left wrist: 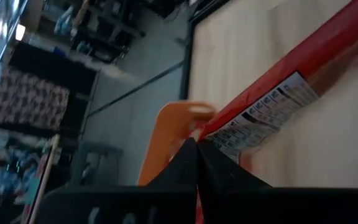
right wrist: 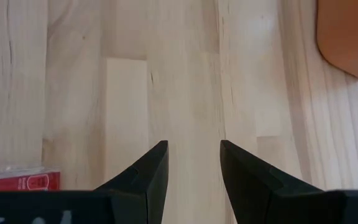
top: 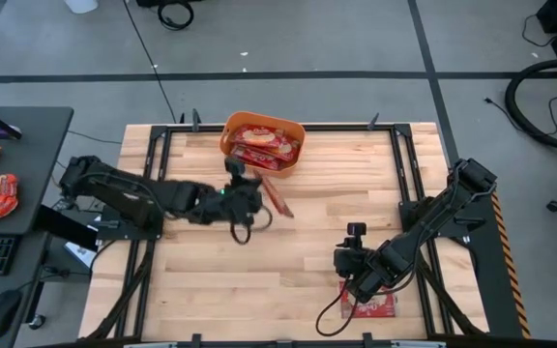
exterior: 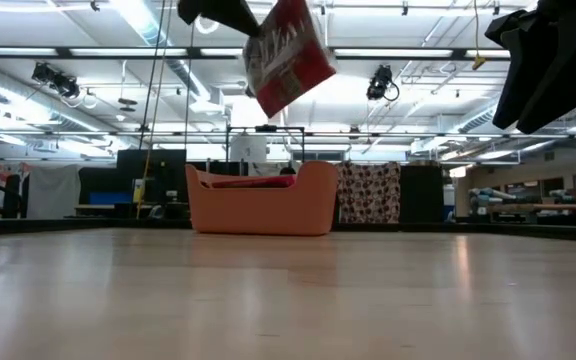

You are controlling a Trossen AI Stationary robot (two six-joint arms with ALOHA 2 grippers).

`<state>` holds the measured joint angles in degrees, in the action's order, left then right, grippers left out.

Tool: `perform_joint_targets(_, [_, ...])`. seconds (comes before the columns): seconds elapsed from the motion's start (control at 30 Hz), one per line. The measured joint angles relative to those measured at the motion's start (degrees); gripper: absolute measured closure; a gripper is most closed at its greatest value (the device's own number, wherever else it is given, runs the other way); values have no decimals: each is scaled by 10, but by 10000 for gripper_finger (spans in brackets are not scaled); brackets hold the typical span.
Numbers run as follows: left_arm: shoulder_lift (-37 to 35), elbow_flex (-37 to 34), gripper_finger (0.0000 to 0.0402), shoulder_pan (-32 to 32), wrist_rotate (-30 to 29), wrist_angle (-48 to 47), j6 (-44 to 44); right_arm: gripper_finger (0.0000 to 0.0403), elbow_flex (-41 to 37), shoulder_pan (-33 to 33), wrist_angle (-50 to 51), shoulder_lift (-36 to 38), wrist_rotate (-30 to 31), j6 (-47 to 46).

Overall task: Sort popcorn bags into baskets
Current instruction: Put the red popcorn bag into the orange bin

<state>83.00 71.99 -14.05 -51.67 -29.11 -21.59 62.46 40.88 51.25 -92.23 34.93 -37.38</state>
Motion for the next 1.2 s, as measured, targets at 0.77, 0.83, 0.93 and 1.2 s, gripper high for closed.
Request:
perform_joint_targets(0.77, [90, 0, 401, 408, 231, 49, -74, 253, 0, -4, -51, 0, -2, -4])
perform_joint_targets(0.83, [108, 0, 401, 408, 244, 14, -77, 253, 0, -4, -51, 0, -3, -5])
perform_joint_targets(0.93, [128, 0, 385, 401, 287, -20, -75, 253, 0, -4, -51, 0, -4, -6])
perform_joint_targets(1.2, [115, 0, 266, 337, 262, -36, -95, 253, 0, -5, -52, 0, -109, -31])
